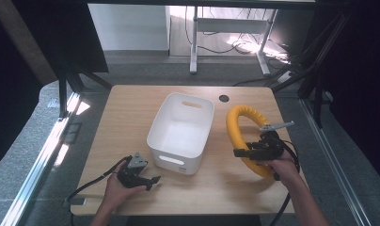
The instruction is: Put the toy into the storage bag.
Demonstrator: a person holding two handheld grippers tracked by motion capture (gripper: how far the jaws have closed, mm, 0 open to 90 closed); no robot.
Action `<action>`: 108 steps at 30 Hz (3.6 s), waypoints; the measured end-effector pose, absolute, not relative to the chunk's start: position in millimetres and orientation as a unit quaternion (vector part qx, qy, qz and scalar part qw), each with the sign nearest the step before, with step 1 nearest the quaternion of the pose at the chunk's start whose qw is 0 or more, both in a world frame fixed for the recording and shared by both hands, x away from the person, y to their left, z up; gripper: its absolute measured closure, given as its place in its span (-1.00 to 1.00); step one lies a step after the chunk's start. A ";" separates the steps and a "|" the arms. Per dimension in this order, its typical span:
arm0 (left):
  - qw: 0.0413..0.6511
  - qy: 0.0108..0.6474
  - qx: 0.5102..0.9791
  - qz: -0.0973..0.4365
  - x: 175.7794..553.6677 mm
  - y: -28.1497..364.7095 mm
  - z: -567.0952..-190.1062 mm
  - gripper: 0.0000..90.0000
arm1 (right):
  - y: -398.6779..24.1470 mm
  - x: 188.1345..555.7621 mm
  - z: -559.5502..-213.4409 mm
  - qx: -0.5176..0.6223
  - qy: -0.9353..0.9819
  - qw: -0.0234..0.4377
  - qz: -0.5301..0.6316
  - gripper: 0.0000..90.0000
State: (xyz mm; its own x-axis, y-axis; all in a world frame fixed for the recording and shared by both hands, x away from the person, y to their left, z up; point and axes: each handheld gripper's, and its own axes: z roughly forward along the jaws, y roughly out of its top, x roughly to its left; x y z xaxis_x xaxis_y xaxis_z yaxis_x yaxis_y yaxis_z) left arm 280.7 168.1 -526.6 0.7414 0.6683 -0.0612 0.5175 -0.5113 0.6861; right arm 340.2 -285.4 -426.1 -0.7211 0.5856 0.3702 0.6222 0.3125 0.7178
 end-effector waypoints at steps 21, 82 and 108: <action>0.354 0.343 0.863 0.108 280.9 168.0 -526.9 -0.55 | -301.9 339.5 -411.8 -0.386 -0.767 0.016 -0.513 0.11; 0.353 0.343 0.864 0.108 281.1 167.4 -527.7 -0.55 | -309.2 331.7 -388.4 -0.373 -0.685 -0.054 -0.624 0.11; 0.350 0.342 0.866 0.106 281.4 166.8 -529.1 -0.55 | -291.4 331.8 -374.2 -0.357 -0.647 -0.079 -0.669 0.11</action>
State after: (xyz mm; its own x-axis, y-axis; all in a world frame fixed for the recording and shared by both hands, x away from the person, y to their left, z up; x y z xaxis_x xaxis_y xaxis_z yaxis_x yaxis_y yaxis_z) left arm 281.4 166.8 -529.1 0.7434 0.6665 -0.0564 0.5183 -0.5206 0.6785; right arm 331.8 -291.4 -374.2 -0.7330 0.5671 0.3756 0.3562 -0.1503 0.9222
